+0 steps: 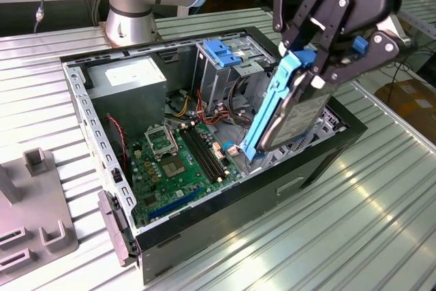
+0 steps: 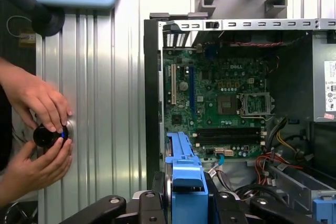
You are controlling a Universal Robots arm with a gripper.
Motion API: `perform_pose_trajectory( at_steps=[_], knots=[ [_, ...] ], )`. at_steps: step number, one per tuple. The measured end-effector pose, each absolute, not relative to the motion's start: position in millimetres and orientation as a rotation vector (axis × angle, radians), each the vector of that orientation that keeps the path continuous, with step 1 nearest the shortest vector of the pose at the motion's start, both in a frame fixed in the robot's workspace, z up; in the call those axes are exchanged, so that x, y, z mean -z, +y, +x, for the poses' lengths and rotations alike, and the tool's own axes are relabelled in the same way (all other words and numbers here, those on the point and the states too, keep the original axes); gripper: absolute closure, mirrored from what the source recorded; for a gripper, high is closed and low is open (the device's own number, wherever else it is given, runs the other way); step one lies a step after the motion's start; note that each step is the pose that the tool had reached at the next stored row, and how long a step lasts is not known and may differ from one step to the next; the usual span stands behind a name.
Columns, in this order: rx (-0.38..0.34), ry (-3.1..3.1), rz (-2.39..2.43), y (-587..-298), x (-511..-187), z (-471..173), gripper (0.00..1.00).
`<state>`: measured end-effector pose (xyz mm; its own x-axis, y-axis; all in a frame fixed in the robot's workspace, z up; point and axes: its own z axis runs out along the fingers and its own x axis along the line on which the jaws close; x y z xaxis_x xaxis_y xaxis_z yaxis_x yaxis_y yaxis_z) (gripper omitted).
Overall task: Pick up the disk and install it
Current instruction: 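Insert the disk into the insertion slot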
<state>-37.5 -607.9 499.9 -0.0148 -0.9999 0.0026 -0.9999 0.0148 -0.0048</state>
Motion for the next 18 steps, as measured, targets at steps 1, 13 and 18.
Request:
perform_pose_trajectory(
  at_steps=[1, 13, 18],
  knots=[
    [0.008, 2.237, -2.204, -609.9, -499.5, -36.2, 0.63],
    [0.008, 2.237, -2.204, -611.1, -498.1, -27.1, 0.63],
    [0.008, 2.237, -2.204, -611.2, -498.1, -27.0, 0.63]
  ],
)
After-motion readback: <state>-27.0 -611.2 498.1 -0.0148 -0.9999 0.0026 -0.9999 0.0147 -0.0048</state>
